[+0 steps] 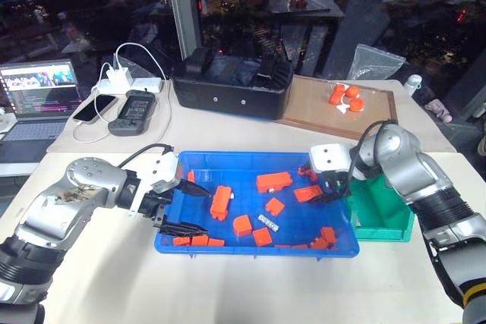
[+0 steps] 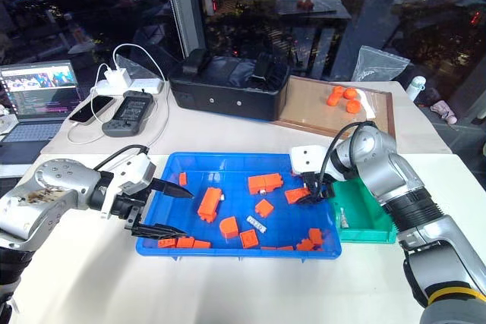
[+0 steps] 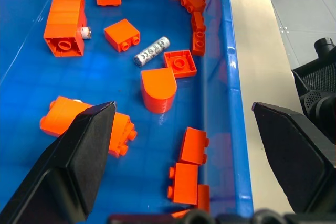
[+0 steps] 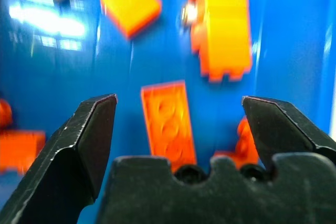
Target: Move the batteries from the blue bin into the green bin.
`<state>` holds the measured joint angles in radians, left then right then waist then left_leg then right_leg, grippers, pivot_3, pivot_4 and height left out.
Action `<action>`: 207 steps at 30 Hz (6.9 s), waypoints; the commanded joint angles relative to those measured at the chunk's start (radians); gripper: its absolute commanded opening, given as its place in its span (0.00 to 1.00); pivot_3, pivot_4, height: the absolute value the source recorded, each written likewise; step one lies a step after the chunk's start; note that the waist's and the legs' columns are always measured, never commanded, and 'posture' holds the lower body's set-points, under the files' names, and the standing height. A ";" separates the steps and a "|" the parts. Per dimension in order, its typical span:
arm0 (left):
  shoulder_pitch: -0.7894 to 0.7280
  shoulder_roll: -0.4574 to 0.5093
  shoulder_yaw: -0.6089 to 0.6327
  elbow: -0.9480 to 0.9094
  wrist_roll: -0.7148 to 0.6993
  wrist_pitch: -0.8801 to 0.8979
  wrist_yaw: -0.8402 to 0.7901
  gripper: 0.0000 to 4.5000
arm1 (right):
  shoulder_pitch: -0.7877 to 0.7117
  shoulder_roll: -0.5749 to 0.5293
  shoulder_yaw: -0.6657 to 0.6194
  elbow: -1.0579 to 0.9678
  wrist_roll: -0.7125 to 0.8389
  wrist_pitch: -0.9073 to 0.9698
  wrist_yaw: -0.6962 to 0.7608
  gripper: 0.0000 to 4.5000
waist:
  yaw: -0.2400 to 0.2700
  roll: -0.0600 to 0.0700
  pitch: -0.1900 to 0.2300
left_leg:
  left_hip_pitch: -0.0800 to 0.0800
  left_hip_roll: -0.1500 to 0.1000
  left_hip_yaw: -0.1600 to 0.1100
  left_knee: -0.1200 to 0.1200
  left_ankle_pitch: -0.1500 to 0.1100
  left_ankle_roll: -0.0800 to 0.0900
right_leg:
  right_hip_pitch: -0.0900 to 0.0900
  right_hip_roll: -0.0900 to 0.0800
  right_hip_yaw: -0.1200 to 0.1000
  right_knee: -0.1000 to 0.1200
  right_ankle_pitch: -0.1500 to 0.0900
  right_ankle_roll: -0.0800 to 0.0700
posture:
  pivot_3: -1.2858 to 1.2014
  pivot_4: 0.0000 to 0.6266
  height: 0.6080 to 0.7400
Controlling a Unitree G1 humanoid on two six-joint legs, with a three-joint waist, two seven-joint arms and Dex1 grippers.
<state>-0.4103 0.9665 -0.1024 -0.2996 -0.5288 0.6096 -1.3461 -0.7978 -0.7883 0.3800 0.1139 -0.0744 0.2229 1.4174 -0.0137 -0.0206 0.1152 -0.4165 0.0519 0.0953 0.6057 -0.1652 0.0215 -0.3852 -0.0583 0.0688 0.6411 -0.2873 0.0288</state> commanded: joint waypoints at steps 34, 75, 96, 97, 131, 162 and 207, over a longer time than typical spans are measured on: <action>-0.001 0.015 0.028 -0.050 -0.009 -0.007 0.004 1.00 | 0.133 0.141 0.171 -0.137 -0.034 0.164 -0.116 0.24 | 0.002 -0.001 -0.001 | 0.002 0.000 0.001 0.002 0.000 0.000 | -0.001 0.000 -0.002 0.000 -0.001 0.000 | 0.52 0.24 1.00; -0.240 -0.264 0.070 0.098 -0.126 -0.004 0.089 1.00 | 0.279 -0.355 -0.297 0.002 0.094 0.286 -0.196 0.34 | 0.002 0.003 0.000 | 0.000 -0.002 -0.002 0.002 0.000 0.000 | 0.002 0.000 0.001 -0.001 -0.002 0.003 | 0.52 0.24 1.00; -0.153 -0.186 0.046 0.105 0.020 -0.070 0.110 1.00 | -0.076 0.088 -0.053 0.046 0.092 0.235 -0.207 1.00 | 0.007 0.003 0.001 | -0.003 -0.002 -0.001 0.002 0.000 0.000 | 0.000 0.000 -0.001 0.000 -0.002 0.002 | 0.52 0.24 1.00; -0.142 -0.176 0.049 0.090 0.015 -0.063 0.107 1.00 | -0.085 0.110 -0.029 0.087 0.076 0.201 -0.202 1.00 | 0.007 0.003 0.001 | -0.003 -0.002 -0.001 0.003 0.000 0.000 | 0.000 0.000 -0.001 0.000 -0.001 0.002 | 0.52 0.24 1.00; -0.136 -0.158 0.051 0.016 -0.083 0.022 0.094 1.00 | 0.010 -0.038 -0.087 -0.024 0.098 -0.017 0.049 0.33 | 0.002 0.003 0.001 | -0.002 -0.002 -0.002 0.002 0.000 0.000 | 0.001 0.000 -0.001 0.001 -0.001 0.002 | 0.52 0.24 1.00; -0.084 -0.071 0.054 -0.004 -0.028 0.017 0.069 1.00 | -0.123 0.259 -0.021 0.349 0.039 0.026 -0.198 0.98 | 0.002 0.001 0.002 | -0.001 -0.002 -0.002 0.002 0.000 0.000 | 0.001 0.001 0.000 0.001 -0.001 0.001 | 0.52 0.24 1.00; -0.267 -0.296 0.058 0.106 -0.150 0.053 0.092 1.00 | 0.224 -0.333 -0.229 0.022 0.069 0.142 -0.040 0.56 | -0.008 0.002 0.002 | 0.001 -0.002 -0.004 0.001 0.000 0.000 | 0.001 0.002 0.001 0.001 -0.001 0.001 | 0.52 0.24 1.00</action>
<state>-0.6645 0.6613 -0.0591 -0.1804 -0.6697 0.6589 -1.2568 -0.5734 -1.1226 0.1567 0.1282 0.0170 0.4128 1.4091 -0.0216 -0.0182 0.1170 -0.4158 0.0498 0.0914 0.6073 -0.1648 0.0211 -0.3834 -0.0565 0.0701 0.6423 -0.2888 0.0303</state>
